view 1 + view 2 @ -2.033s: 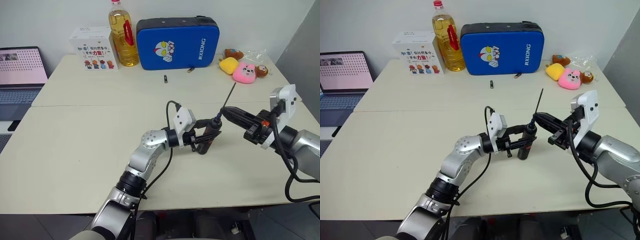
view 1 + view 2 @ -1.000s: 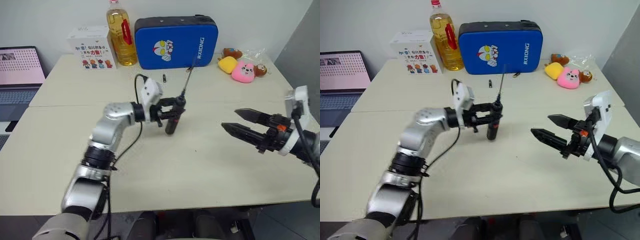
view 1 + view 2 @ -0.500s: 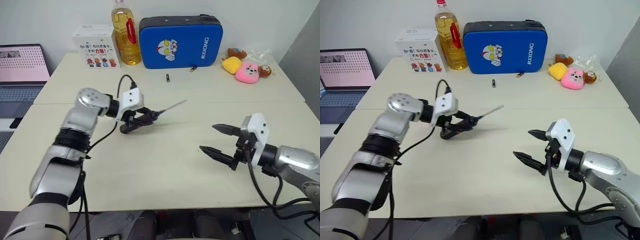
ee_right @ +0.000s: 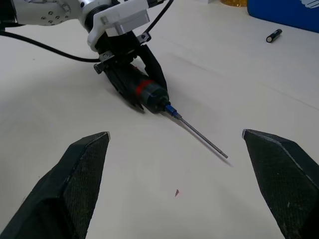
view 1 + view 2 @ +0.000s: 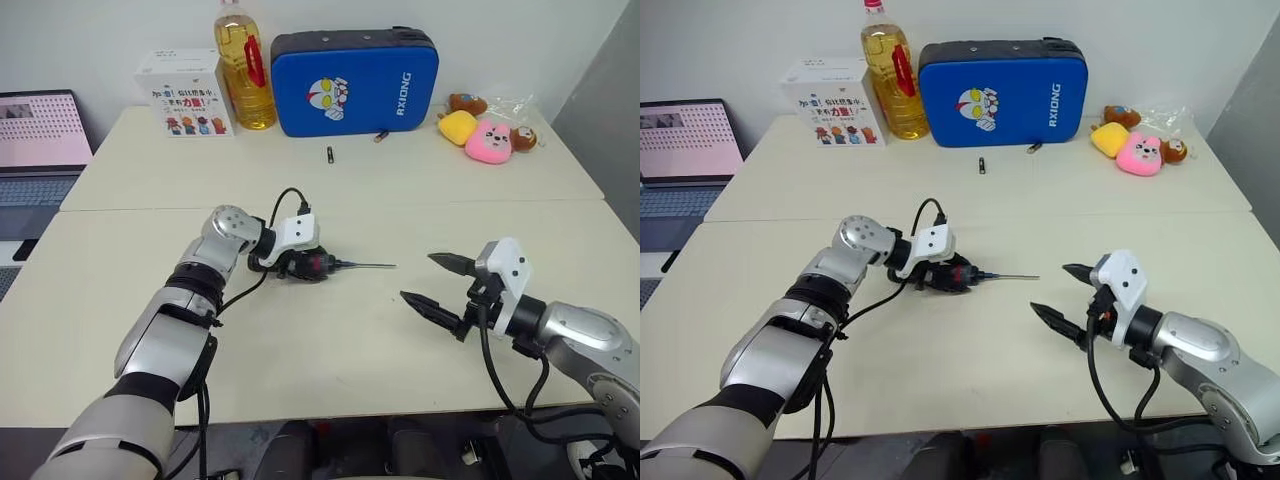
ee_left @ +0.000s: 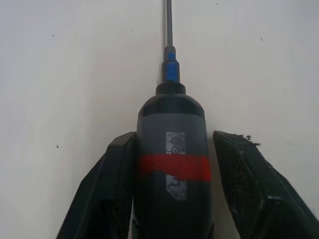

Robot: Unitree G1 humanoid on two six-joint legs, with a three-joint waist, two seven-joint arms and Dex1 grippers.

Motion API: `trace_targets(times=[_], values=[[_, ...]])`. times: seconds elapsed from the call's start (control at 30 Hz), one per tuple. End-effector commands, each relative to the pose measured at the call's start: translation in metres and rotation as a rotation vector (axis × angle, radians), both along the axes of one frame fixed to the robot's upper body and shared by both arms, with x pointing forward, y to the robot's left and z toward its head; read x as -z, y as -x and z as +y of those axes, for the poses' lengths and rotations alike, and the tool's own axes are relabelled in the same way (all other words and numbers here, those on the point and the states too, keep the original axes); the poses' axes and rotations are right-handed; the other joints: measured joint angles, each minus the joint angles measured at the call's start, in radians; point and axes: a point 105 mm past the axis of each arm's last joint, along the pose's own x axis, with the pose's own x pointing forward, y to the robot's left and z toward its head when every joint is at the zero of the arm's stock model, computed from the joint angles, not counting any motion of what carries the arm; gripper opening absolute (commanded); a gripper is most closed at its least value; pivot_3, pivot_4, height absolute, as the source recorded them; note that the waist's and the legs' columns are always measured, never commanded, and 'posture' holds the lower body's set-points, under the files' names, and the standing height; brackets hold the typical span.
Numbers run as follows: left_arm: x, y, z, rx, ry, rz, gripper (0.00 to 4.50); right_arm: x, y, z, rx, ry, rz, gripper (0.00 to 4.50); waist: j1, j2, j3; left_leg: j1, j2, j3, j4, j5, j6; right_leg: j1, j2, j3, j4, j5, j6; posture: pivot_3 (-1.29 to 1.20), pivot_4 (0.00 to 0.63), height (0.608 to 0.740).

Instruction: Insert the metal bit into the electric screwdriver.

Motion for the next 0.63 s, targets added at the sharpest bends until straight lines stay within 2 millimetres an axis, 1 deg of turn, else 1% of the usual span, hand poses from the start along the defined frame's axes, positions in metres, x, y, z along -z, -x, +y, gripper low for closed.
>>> trace_targets(times=[0.03,0.1,0.17,0.2,0.3,0.4,0.43,0.5,0.57,0.63], values=[[-0.034,-0.005,0.005,-0.008,0.087,-0.051,3.46,-0.008,0.002,0.000,-0.021,0.006,-0.036,4.50,-0.001,0.000,0.000,0.000,0.000,0.000,0.000,0.000,0.000,0.000,0.000,0.000,0.000,0.000,0.000,0.00,0.150,0.740],[-0.046,-0.005,0.015,-0.037,0.119,-0.058,3.89,-0.009,-0.001,-0.002,-0.028,0.012,-0.037,4.50,-0.002,0.000,0.000,0.000,0.000,0.000,0.001,0.000,0.000,0.000,0.000,0.000,0.001,0.000,0.000,0.00,0.150,0.740],[-0.060,-0.002,0.031,-0.071,0.151,-0.052,4.37,-0.010,-0.003,-0.003,-0.044,0.019,-0.039,4.50,-0.007,0.000,0.000,0.000,0.000,0.000,0.001,0.000,0.000,0.000,0.001,0.000,0.001,0.000,0.000,0.00,0.150,0.740],[-0.065,0.001,0.038,-0.086,0.166,-0.043,4.44,-0.010,-0.004,-0.004,-0.052,0.024,-0.038,4.50,-0.011,0.000,0.000,0.000,0.001,0.000,0.002,0.000,0.000,-0.001,0.001,0.000,0.002,0.000,0.000,0.00,0.150,0.740],[-0.076,0.016,0.074,-0.192,0.212,0.014,4.44,-0.010,-0.008,-0.013,-0.086,0.044,-0.019,4.50,-0.026,0.000,0.000,0.000,0.001,0.000,0.001,0.000,0.000,-0.001,0.001,0.001,0.002,0.000,0.000,0.00,0.150,0.740],[-0.076,0.029,0.104,-0.350,0.276,0.066,4.44,-0.007,-0.017,-0.024,-0.100,0.066,0.000,4.50,-0.036,0.001,0.000,0.001,0.001,0.000,0.000,0.000,0.000,-0.001,0.001,0.002,0.002,0.000,0.000,0.00,0.150,0.740],[-0.072,0.032,0.115,-0.418,0.280,0.064,4.44,-0.006,-0.022,-0.028,-0.096,0.067,0.007,4.50,-0.033,0.001,0.000,0.002,0.001,0.000,0.000,0.000,0.000,-0.001,0.001,0.002,0.002,0.000,0.000,0.00,0.150,0.740],[-0.064,0.040,0.130,-0.522,0.271,0.074,4.44,-0.004,-0.030,-0.034,-0.085,0.064,0.018,4.50,-0.031,0.002,0.000,0.002,0.002,0.000,0.001,0.000,0.000,-0.001,0.001,0.001,0.003,0.000,0.000,0.00,0.150,0.740],[-0.057,0.052,0.141,-0.595,0.269,0.065,4.44,0.001,-0.040,-0.042,-0.070,0.062,0.033,4.50,-0.029,0.002,0.000,0.002,0.002,0.000,0.001,0.000,0.000,-0.001,0.001,0.002,0.003,0.000,0.000,0.00,0.150,0.740],[-0.051,0.060,0.147,-0.623,0.242,0.031,4.44,0.005,-0.046,-0.045,-0.070,0.062,0.043,4.50,-0.029,0.002,0.000,0.002,0.002,0.000,0.001,0.000,0.000,0.000,0.000,0.002,0.002,0.000,0.000,0.00,0.150,0.740]])
